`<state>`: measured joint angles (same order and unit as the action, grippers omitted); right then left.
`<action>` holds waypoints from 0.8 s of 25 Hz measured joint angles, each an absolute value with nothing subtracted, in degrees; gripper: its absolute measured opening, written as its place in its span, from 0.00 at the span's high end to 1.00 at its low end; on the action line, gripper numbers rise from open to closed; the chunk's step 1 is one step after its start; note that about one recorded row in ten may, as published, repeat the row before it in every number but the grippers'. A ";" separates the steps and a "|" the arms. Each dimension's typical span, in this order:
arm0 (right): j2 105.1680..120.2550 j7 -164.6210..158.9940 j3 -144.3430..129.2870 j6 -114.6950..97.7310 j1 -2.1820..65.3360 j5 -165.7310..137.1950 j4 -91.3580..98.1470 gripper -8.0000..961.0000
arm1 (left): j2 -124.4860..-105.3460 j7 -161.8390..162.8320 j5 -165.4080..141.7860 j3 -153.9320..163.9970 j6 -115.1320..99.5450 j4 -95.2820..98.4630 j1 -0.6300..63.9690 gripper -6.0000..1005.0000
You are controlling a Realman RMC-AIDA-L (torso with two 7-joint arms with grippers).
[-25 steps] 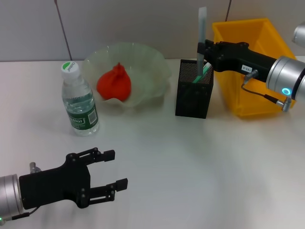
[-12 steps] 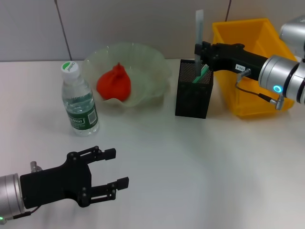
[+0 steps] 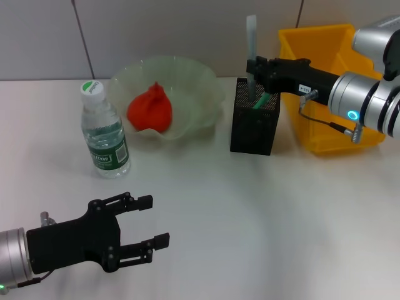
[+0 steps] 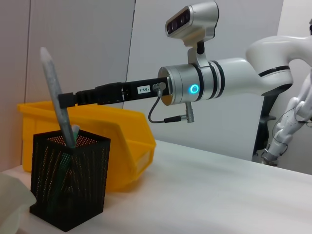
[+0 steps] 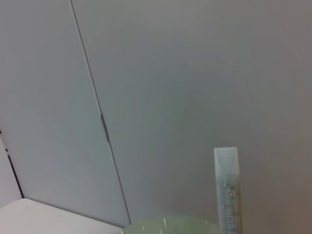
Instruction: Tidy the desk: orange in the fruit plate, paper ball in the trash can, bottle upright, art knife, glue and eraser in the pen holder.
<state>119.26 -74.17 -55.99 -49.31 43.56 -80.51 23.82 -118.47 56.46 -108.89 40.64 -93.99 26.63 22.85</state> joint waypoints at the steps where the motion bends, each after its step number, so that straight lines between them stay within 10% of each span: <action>1: 119.26 -74.17 -55.98 -49.30 43.56 -80.51 23.80 0.84 | -118.47 56.45 -108.89 40.63 -94.03 26.63 22.85 0.22; 20: 119.26 -74.59 -55.98 -49.17 42.70 -80.22 24.13 0.47 | -118.29 56.42 -108.62 40.51 -94.44 26.62 22.58 0.22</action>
